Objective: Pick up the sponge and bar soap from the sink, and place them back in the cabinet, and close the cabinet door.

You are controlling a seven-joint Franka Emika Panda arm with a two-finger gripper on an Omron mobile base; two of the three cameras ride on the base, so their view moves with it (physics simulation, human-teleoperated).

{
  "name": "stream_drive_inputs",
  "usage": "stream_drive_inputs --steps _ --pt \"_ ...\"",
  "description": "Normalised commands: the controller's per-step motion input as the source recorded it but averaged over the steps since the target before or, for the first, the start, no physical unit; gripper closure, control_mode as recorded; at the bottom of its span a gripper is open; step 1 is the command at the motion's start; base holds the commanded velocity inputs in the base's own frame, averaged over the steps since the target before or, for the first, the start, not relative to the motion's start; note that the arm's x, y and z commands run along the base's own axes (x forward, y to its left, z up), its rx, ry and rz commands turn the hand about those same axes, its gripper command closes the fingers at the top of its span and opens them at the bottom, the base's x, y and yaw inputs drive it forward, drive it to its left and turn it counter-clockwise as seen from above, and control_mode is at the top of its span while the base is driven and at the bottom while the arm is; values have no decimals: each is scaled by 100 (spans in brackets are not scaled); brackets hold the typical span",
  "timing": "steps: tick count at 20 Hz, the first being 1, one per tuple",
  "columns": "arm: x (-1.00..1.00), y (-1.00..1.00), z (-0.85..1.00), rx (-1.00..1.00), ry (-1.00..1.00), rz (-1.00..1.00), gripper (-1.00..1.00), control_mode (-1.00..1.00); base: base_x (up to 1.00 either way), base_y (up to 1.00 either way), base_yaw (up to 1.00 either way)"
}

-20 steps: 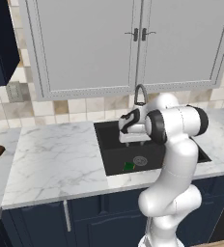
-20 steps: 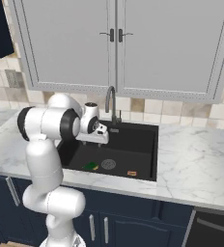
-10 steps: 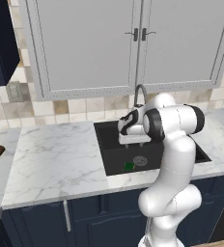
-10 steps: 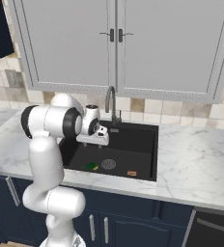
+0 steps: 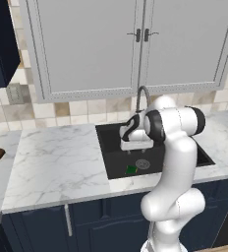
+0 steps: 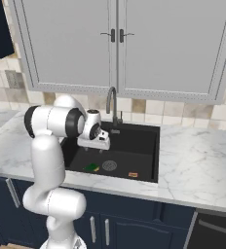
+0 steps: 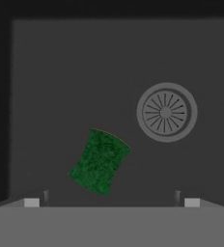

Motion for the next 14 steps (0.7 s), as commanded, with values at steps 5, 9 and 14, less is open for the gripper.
stream_drive_inputs --steps 5,9,14 --pt "0 5 -12 0 0 0 -100 -100 0 0 0" --pt "0 12 -9 0 0 -1 -100 -100 0 0 0" --pt "-3 6 -12 0 0 -5 -100 -100 0 0 0"
